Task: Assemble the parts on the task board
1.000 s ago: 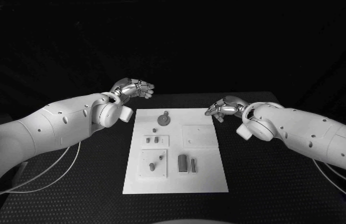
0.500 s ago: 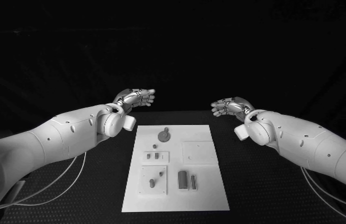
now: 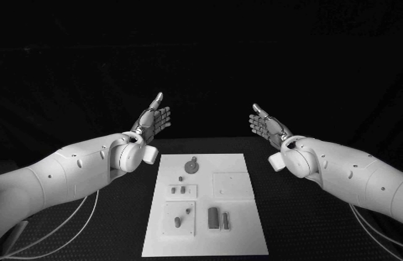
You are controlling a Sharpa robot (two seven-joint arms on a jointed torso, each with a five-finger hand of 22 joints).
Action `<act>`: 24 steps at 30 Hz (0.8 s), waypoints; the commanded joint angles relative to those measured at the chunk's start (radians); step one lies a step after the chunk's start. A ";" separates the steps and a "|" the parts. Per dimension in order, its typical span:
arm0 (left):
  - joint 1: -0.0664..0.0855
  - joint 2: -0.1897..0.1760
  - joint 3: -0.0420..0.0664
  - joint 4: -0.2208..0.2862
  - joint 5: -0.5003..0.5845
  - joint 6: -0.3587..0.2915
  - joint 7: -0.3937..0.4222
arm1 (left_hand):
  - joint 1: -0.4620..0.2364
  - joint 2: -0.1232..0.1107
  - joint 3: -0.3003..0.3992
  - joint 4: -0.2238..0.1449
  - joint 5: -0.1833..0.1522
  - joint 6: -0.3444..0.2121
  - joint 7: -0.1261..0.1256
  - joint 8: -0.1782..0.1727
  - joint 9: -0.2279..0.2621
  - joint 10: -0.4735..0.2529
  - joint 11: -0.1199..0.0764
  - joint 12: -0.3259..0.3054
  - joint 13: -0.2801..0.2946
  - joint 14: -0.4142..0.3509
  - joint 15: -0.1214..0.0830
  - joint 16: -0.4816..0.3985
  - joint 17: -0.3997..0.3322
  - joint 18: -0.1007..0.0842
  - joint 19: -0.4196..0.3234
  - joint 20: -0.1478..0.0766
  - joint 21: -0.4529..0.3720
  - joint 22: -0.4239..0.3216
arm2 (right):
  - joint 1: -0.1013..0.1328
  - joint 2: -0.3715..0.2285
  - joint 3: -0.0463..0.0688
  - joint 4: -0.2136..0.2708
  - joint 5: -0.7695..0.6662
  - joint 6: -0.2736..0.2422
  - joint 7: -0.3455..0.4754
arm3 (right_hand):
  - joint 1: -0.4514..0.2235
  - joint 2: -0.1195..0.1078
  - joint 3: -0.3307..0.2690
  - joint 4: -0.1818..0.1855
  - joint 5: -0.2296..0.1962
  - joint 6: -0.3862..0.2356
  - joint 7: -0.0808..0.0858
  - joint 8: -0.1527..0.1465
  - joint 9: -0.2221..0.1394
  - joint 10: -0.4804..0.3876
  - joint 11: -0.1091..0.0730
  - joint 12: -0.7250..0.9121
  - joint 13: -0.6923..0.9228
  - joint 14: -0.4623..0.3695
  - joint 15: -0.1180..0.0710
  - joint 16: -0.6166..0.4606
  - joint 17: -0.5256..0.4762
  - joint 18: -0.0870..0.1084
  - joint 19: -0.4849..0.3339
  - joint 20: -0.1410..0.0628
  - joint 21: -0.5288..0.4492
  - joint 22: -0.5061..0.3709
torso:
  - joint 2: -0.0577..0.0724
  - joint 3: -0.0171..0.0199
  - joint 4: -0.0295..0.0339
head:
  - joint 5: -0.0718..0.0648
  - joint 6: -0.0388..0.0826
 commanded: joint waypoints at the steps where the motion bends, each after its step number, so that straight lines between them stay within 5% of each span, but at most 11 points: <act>1: -0.018 -0.015 0.009 0.066 0.018 -0.127 0.053 | -0.185 0.040 -0.093 0.027 -0.015 -0.146 -0.020 -0.049 -0.095 -0.192 -0.016 -0.017 -0.022 -0.139 -0.026 -0.060 -0.092 -0.008 -0.099 -0.014 -0.067 -0.644 | -0.010 -0.020 0.005 0.073 0.059 -0.111 0.061 | -0.175 0.009 -0.106 0.057 -0.019 -0.149 -0.032 -0.048 -0.094 -0.184 -0.029 -0.044 -0.034 -0.163 -0.029 -0.071 -0.095 -0.041 -0.090 -0.041 -0.103 -0.173 | -0.035 -0.0014 0.0423 | -0.029 0.027; 5: -0.049 -0.040 0.026 0.173 0.031 -0.241 0.092 | -0.185 0.040 -0.093 0.027 -0.015 -0.146 -0.020 -0.049 -0.095 -0.192 -0.016 -0.017 -0.022 -0.139 -0.026 -0.060 -0.092 -0.008 -0.099 -0.014 -0.067 -0.644 | -0.029 -0.061 0.013 0.187 0.112 -0.215 0.108 | -0.175 0.009 -0.106 0.057 -0.019 -0.149 -0.032 -0.048 -0.094 -0.184 -0.029 -0.044 -0.034 -0.163 -0.029 -0.071 -0.095 -0.041 -0.090 -0.041 -0.103 -0.173 | -0.046 -0.0017 0.0555 | -0.040 0.038; 13: -0.117 -0.095 0.061 0.406 0.062 -0.490 0.177 | -0.185 0.040 -0.093 0.027 -0.015 -0.146 -0.020 -0.049 -0.095 -0.192 -0.016 -0.017 -0.022 -0.139 -0.026 -0.060 -0.092 -0.008 -0.099 -0.014 -0.067 -0.644 | -0.074 -0.158 0.031 0.461 0.241 -0.465 0.219 | -0.175 0.009 -0.106 0.057 -0.019 -0.149 -0.032 -0.048 -0.094 -0.184 -0.029 -0.044 -0.034 -0.163 -0.029 -0.071 -0.095 -0.041 -0.090 -0.041 -0.103 -0.173 | -0.047 -0.0017 0.0566 | -0.041 0.038; 19: -0.143 -0.116 0.075 0.493 0.073 -0.584 0.209 | -0.185 0.040 -0.093 0.027 -0.015 -0.146 -0.020 -0.049 -0.095 -0.192 -0.016 -0.017 -0.022 -0.139 -0.026 -0.060 -0.092 -0.008 -0.099 -0.014 -0.067 -0.644 | -0.096 -0.205 0.040 0.595 0.304 -0.587 0.274 | -0.175 0.009 -0.106 0.057 -0.019 -0.149 -0.032 -0.048 -0.094 -0.184 -0.029 -0.044 -0.034 -0.163 -0.029 -0.071 -0.095 -0.041 -0.090 -0.041 -0.103 -0.173 | -0.047 -0.0017 0.0566 | -0.041 0.038; 24: -0.147 -0.119 0.077 0.509 0.075 -0.601 0.215 | -0.185 0.040 -0.093 0.027 -0.015 -0.146 -0.020 -0.049 -0.095 -0.192 -0.016 -0.017 -0.022 -0.139 -0.026 -0.060 -0.092 -0.008 -0.099 -0.014 -0.067 -0.644 | -0.104 -0.222 0.043 0.643 0.327 -0.632 0.293 | -0.175 0.009 -0.106 0.057 -0.019 -0.149 -0.032 -0.048 -0.094 -0.184 -0.029 -0.044 -0.034 -0.163 -0.029 -0.071 -0.095 -0.041 -0.090 -0.041 -0.103 -0.173 | -0.047 -0.0017 0.0566 | -0.041 0.038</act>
